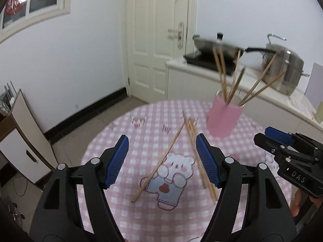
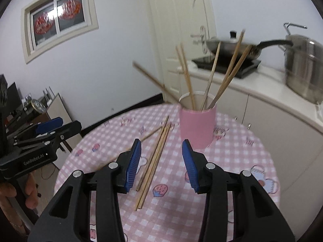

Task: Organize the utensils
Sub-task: 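Move both grippers down toward the remaining chopsticks on the table, then grasp a chopstick with the left gripper while the right gripper grasps another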

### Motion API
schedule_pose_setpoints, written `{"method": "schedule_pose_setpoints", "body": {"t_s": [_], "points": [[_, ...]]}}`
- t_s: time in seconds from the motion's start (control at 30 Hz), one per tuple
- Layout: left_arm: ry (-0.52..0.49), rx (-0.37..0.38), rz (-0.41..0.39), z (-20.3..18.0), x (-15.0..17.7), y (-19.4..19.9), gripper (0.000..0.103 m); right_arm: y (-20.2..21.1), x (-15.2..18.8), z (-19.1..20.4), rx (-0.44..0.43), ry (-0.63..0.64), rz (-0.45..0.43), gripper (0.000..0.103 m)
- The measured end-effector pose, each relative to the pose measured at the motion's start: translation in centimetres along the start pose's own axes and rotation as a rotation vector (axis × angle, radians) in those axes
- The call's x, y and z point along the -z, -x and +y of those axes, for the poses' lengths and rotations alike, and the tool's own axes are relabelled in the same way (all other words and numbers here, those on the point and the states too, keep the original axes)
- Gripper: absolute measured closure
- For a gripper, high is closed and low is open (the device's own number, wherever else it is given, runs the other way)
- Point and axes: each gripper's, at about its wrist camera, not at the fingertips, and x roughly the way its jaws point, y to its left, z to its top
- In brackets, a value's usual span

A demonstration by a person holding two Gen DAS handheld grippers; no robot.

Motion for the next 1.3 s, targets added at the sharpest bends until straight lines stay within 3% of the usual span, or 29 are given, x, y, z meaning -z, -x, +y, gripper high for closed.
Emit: {"method": "schedule_pose_setpoints", "body": {"t_s": [0.2,0.4,0.67,0.7,0.93,1.0,1.07,1.3], "points": [[-0.007,0.044,0.146,1.3,1.2,-5.9,0.034,-4.1,1.5,0.7,0.013,0.006,0.085,0.063],[-0.049,0.070,0.234,0.4,1.3,-11.1,0.035,-7.5,2.0,0.5,0.038,-0.004,0.144,0.063],[-0.104,0.104,0.330,-1.1,1.0,-17.4,0.062,-9.8,2.4,0.5,0.061,0.013,0.182,0.063],[-0.105,0.110,0.334,-1.2,0.8,-17.8,0.066,-10.1,2.4,0.3,0.061,0.016,0.185,0.063],[-0.115,0.118,0.347,-2.0,-0.3,-20.1,0.071,-11.3,2.0,0.7,0.051,0.028,0.193,0.063],[-0.113,0.119,0.342,-2.1,-0.6,-20.5,0.087,-11.5,1.9,1.0,0.048,0.034,0.195,0.063],[-0.110,0.121,0.339,-1.8,-0.6,-20.7,0.094,-11.9,1.8,1.4,0.047,0.040,0.199,0.063],[-0.024,0.072,0.293,1.7,-0.6,-18.8,0.097,-12.3,1.2,3.2,0.045,0.089,0.193,0.063]]}}
